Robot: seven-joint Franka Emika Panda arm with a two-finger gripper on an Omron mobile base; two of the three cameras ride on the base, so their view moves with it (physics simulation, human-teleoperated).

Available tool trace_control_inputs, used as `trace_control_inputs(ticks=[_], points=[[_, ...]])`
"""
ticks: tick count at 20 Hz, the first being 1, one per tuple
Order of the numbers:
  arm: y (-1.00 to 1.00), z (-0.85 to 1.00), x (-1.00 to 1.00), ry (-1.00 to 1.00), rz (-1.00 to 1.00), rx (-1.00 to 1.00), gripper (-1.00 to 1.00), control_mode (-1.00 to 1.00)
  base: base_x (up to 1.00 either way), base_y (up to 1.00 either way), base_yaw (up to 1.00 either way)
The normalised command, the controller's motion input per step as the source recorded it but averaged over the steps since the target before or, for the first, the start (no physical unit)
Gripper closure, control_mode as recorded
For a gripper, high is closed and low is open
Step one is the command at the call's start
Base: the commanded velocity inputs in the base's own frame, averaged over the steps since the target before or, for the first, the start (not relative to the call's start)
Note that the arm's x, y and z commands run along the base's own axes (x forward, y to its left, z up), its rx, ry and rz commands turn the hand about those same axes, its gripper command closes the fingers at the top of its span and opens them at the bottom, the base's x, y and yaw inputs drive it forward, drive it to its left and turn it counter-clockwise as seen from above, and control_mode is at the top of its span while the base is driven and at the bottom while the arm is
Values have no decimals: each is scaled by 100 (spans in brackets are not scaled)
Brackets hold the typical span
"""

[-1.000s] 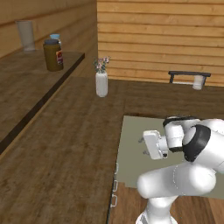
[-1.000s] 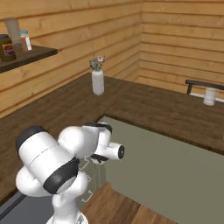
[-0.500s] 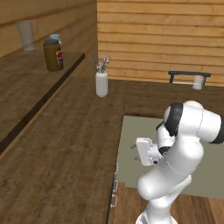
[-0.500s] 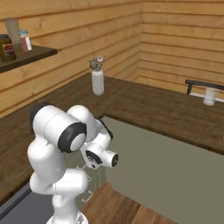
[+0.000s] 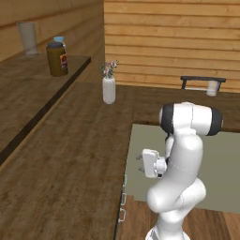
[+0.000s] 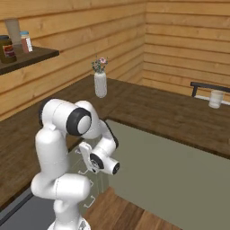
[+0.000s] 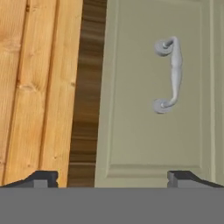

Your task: Take a straw from the drawer in front and place it inside the glass cup on the dining counter.

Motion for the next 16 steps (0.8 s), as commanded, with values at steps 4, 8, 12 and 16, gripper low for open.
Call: trace_control_inputs(ticks=[4,8,12,16], points=[[0,-6,34,-2,0,2,-100,-100,0,0,0],[14,-10,41,0,0,1,-100,-100,0,0,0],[24,-18,39,0,0,0,-100,-100,0,0,0],[22,-27,25,0,0,0,-100,-100,0,0,0]])
